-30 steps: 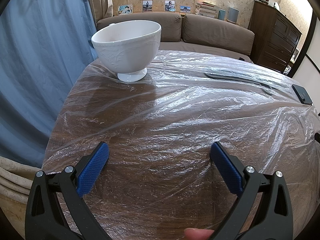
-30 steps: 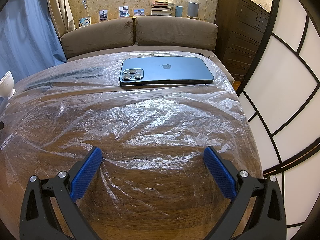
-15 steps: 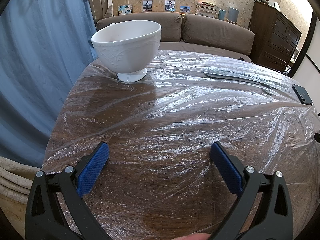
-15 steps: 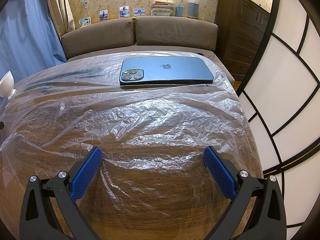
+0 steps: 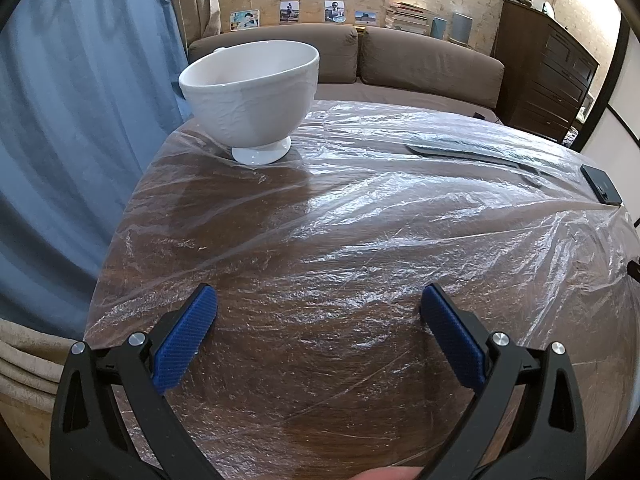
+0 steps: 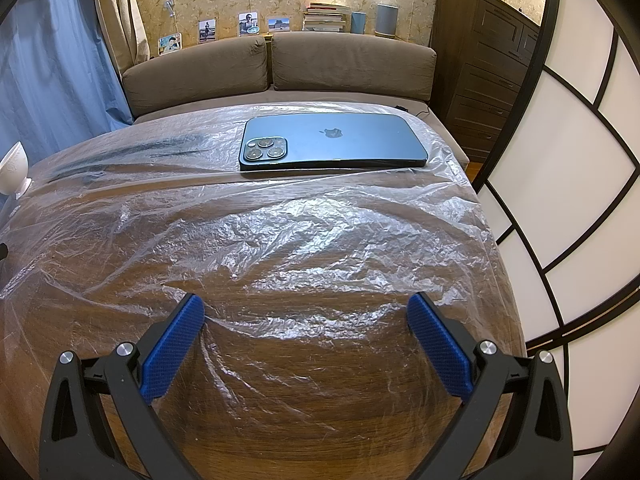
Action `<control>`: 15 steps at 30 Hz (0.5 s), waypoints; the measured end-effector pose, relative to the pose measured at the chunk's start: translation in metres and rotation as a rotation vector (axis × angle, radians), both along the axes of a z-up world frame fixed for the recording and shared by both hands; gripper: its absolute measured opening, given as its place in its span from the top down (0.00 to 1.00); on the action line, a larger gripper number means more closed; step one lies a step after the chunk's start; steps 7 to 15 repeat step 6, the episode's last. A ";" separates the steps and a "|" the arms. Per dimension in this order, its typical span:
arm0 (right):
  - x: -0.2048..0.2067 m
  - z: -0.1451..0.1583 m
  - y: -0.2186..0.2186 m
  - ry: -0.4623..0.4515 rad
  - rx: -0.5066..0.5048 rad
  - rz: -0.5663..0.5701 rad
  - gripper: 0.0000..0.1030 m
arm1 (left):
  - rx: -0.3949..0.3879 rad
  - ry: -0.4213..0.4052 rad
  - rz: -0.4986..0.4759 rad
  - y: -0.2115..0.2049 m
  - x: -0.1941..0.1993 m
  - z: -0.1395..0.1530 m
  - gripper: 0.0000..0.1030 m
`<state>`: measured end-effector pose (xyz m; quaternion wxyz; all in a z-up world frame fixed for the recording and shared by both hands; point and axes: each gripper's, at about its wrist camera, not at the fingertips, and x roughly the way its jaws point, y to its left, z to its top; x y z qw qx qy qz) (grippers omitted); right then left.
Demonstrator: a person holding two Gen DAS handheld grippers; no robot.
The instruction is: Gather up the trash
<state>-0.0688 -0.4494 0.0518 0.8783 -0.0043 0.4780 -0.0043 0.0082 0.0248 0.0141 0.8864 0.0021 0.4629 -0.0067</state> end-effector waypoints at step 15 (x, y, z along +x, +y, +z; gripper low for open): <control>0.000 0.000 0.000 0.000 0.000 0.000 0.04 | -0.001 0.000 0.000 0.000 0.000 0.000 0.01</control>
